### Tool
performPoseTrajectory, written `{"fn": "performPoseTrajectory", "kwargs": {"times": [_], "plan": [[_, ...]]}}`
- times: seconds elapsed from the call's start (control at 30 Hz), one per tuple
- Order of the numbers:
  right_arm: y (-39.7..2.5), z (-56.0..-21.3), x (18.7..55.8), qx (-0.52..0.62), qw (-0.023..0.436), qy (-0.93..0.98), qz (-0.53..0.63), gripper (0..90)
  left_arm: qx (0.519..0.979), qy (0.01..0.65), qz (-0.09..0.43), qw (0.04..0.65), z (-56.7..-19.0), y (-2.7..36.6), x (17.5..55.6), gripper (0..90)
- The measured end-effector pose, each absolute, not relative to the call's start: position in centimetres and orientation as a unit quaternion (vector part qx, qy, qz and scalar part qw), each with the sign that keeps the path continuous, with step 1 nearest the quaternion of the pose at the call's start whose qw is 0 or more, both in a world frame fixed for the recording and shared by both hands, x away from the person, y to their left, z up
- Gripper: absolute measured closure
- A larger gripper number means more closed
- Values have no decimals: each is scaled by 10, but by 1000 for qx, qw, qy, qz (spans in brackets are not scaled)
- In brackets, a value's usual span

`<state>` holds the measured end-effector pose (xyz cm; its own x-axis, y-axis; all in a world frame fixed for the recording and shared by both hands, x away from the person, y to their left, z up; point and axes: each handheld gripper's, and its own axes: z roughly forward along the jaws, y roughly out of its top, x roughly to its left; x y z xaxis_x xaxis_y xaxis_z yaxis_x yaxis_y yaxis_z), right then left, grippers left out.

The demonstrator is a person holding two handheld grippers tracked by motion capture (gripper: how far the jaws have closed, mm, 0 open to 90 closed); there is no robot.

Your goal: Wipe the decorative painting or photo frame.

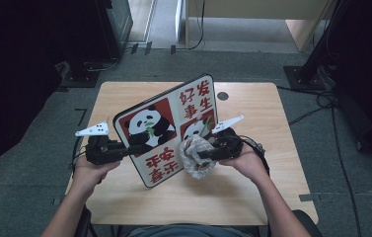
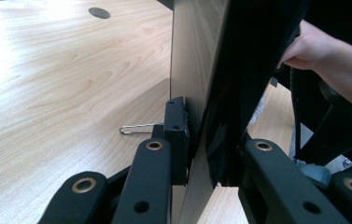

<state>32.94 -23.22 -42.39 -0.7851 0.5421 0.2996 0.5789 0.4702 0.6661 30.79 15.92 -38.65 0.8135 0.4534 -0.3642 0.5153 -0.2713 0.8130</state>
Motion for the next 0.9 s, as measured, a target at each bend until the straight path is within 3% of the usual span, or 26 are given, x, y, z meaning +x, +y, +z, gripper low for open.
{"fn": "performPoseTrajectory", "kwargs": {"times": [0.9], "plan": [[-216, -332, 338, -317, -4, -849, -424, 622, 797, 305, -31, 521, -386, 159, 308, 789]]}}
